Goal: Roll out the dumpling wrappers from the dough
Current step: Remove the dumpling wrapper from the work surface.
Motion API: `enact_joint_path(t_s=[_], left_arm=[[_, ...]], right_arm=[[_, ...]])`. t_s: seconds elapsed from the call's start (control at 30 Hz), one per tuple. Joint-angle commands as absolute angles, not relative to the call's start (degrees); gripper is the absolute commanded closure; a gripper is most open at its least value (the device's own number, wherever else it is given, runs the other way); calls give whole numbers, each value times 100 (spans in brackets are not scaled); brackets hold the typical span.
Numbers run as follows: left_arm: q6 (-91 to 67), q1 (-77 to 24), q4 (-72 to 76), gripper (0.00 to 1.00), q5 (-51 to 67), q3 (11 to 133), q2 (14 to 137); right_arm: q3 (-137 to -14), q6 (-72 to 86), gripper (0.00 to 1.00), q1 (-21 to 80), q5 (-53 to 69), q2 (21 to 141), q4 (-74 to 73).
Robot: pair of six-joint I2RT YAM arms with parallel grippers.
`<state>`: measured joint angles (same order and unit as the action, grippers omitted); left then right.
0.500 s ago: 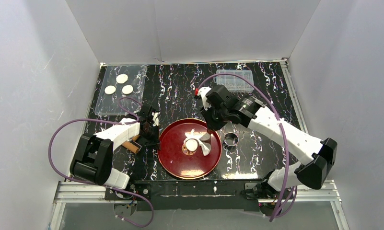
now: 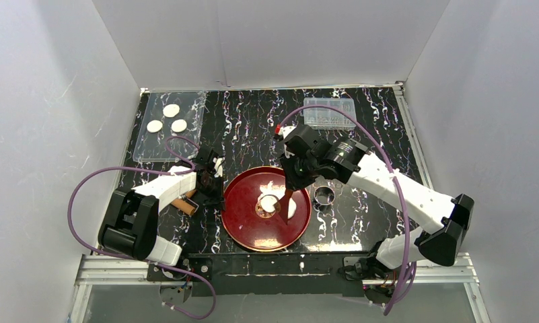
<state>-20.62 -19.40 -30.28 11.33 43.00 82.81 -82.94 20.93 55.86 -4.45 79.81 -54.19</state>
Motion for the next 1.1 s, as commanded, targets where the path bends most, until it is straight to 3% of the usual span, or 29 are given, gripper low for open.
enact_joint_path(t_s=[0.0, 1.07], left_arm=[[-2068, -1935, -3111, 100, 943, 4237, 8120], [-2061, -1937, -3121, 100, 902, 4291, 8085]], right_arm=[[-8376, 2392, 99, 5677, -683, 7912, -5478], [-7939, 2509, 99, 5669, -1778, 8393, -5025]])
